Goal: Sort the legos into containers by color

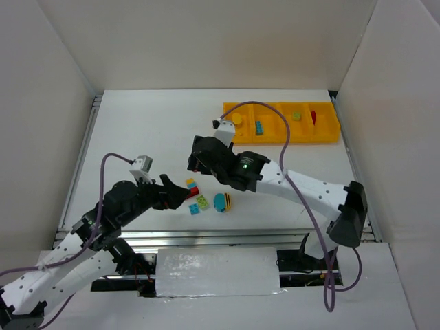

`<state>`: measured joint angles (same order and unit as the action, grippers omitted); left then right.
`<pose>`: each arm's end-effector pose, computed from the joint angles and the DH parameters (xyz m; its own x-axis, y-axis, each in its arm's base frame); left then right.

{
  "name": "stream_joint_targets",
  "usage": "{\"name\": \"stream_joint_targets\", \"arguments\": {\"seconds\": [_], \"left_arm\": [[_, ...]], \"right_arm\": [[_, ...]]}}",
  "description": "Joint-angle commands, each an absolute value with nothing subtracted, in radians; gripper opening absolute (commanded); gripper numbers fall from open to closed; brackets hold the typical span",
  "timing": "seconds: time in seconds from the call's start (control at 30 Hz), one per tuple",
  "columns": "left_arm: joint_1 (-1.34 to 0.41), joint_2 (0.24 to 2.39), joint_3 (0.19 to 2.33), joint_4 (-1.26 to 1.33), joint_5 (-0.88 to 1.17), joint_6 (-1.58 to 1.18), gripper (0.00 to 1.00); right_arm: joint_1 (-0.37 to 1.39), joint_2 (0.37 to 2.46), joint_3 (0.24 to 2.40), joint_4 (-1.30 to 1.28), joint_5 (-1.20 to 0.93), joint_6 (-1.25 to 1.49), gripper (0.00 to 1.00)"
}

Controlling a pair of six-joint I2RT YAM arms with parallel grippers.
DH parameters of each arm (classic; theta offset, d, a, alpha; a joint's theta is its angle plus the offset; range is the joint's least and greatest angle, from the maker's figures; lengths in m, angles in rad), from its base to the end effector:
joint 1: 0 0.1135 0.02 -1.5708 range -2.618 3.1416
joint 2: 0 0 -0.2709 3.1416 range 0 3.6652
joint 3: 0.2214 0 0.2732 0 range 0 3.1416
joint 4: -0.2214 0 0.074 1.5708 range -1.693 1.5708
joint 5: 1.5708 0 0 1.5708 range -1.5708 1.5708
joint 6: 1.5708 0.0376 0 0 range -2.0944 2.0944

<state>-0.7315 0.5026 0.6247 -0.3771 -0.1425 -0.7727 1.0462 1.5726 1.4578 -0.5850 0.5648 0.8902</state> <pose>0.1133 -0.0945 0.3079 -0.5246 -0.4576 -0.7179 0.2692 0.7108 -0.6498 0.2043 0.3128 0.3454 -0.6118 0.2535 -0.7493 -0.0803 0.9225 0.3776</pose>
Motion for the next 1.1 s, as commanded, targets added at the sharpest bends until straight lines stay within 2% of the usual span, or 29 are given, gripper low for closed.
{"name": "stream_joint_targets", "arguments": {"seconds": [0.0,0.27,0.43,0.87,1.0,1.07], "left_arm": [[-0.732,0.546,0.601,-0.03,0.024,-0.825,1.0],[-0.735,0.551,0.562,0.169,0.058,-0.815,0.99],[-0.735,0.52,0.508,0.238,0.04,-0.83,0.95],[-0.735,0.528,0.491,0.244,0.005,-0.827,0.76],[-0.735,0.531,0.494,0.216,0.005,-0.819,0.78],[-0.735,0.526,0.495,0.203,0.005,-0.815,0.87]], "right_arm": [[1.109,1.503,1.431,-0.586,0.594,0.911,0.0],[1.207,1.427,1.393,-0.557,0.598,0.942,0.0],[1.227,1.425,1.394,-0.555,0.612,0.968,0.0],[1.256,1.353,1.332,-0.436,0.617,1.026,0.0],[1.258,1.344,1.333,-0.44,0.641,1.025,0.0],[1.258,1.341,1.339,-0.457,0.655,1.028,0.0]]}}
